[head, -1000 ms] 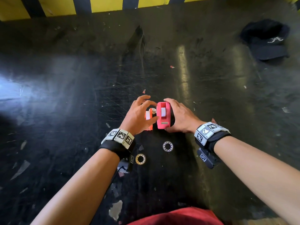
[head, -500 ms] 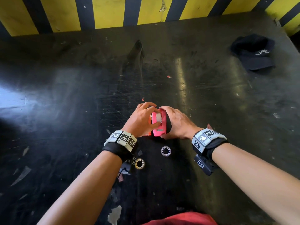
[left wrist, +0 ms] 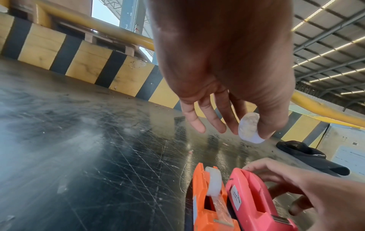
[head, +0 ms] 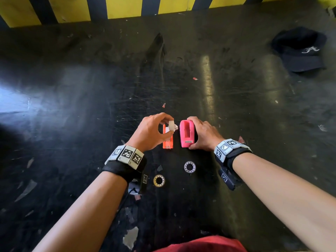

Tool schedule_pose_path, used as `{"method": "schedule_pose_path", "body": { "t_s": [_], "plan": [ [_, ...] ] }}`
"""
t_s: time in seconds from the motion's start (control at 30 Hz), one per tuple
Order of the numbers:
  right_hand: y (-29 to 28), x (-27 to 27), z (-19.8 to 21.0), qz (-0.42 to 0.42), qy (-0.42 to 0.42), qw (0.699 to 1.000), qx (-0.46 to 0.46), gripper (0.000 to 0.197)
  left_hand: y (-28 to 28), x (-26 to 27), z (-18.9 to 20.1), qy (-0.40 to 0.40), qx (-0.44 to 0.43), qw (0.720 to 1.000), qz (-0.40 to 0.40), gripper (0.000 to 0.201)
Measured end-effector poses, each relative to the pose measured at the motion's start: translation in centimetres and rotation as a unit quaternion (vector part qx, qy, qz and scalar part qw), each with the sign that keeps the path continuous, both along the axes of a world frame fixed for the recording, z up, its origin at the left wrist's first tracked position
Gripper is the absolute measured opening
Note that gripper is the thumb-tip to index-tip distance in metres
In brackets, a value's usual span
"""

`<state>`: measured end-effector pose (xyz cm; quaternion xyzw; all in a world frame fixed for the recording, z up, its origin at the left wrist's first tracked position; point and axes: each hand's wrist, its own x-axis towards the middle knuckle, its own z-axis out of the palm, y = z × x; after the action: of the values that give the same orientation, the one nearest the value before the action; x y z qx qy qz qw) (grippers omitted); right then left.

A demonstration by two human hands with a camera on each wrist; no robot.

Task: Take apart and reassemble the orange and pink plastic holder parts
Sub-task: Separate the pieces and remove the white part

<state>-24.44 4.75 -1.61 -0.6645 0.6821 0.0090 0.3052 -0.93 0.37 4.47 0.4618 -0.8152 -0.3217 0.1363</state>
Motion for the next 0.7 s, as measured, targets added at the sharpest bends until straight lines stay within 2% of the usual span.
{"method": "schedule_pose_path", "body": {
  "t_s": [0.07,0.1,0.13,0.2,0.27,0.33,0.7],
  "plan": [
    [0.1,0.0,0.2,-0.01,-0.007,1.0,0.004,0.128,0.0,0.0,-0.3,0.006,0.009,1.0,0.008,0.043],
    [0.2,0.1,0.6,-0.022,-0.026,0.999,-0.01,0.128,0.1,0.0,-0.5,0.013,0.017,1.0,0.012,0.044],
    [0.2,0.2,1.2,-0.034,-0.053,0.997,-0.038,0.119,0.1,-0.1,-0.5,0.02,0.025,0.999,0.014,0.044],
    [-0.1,0.4,2.4,-0.053,-0.121,0.985,-0.11,0.078,0.1,-0.2,-0.6,0.026,0.033,0.999,0.016,0.044],
    [-0.5,0.8,3.6,-0.078,-0.181,0.97,-0.143,0.033,0.2,-0.2,-0.6,0.028,0.033,0.999,0.017,0.043],
    [-0.5,1.1,4.6,-0.092,-0.206,0.966,-0.129,0.014,0.5,-0.3,-0.6,0.027,0.036,0.999,0.017,0.042],
    [0.4,2.2,5.4,-0.104,-0.257,0.958,-0.071,0.017,1.8,0.2,0.0,0.029,0.042,0.998,0.021,0.041]
  ]
}}
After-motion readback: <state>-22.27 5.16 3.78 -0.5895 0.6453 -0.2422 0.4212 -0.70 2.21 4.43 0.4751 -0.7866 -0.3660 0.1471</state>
